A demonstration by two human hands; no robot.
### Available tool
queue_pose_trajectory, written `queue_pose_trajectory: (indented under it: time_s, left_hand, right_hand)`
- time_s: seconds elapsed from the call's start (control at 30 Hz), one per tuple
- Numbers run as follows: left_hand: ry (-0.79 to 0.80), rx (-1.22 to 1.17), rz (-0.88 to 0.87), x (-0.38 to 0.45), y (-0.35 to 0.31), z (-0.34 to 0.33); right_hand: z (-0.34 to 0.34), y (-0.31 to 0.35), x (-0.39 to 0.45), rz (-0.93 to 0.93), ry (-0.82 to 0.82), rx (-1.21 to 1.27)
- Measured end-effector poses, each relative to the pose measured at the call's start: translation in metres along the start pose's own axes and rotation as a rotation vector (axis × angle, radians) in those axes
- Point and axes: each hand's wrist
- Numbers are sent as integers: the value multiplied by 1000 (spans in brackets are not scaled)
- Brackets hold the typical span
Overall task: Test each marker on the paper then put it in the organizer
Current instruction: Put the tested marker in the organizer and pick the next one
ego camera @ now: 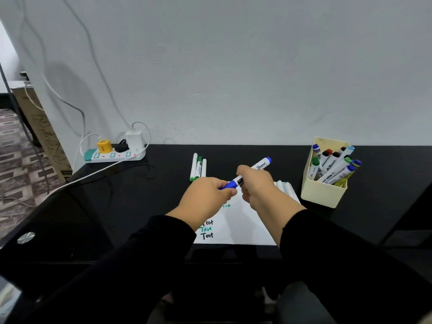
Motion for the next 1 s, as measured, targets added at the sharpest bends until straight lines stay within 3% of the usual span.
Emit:
queue_pose_trajectory:
  time_s: [0.3, 0.37, 0.47, 0.53, 0.77, 1.0]
  left_hand:
    - [128, -434, 199, -1, 5, 11]
    - [79, -346, 185, 0, 6, 10]
    - [-20, 158, 23, -5, 11, 13]
    - [-72, 313, -22, -11, 20, 18]
    - [-112, 249, 84, 1, 47, 19]
    - [-140, 190, 132, 12, 78, 14]
  right_hand:
    - [-9, -4, 9, 31, 126, 17]
    - [-17, -2, 11, 12, 110, 6]
    - [-8, -3, 26, -7, -36, 90]
    - [12, -2, 37, -48, -120, 115]
    - [12, -10, 33, -90, -9, 75]
    - [8, -25, 32, 85, 20, -16]
Point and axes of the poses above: each hand's wrist, its own x-axis towards the middle knuckle, its own z-axis out of the back of the hand, y = z × x, and after that the axes turned 6 degrees about -x, right-handed
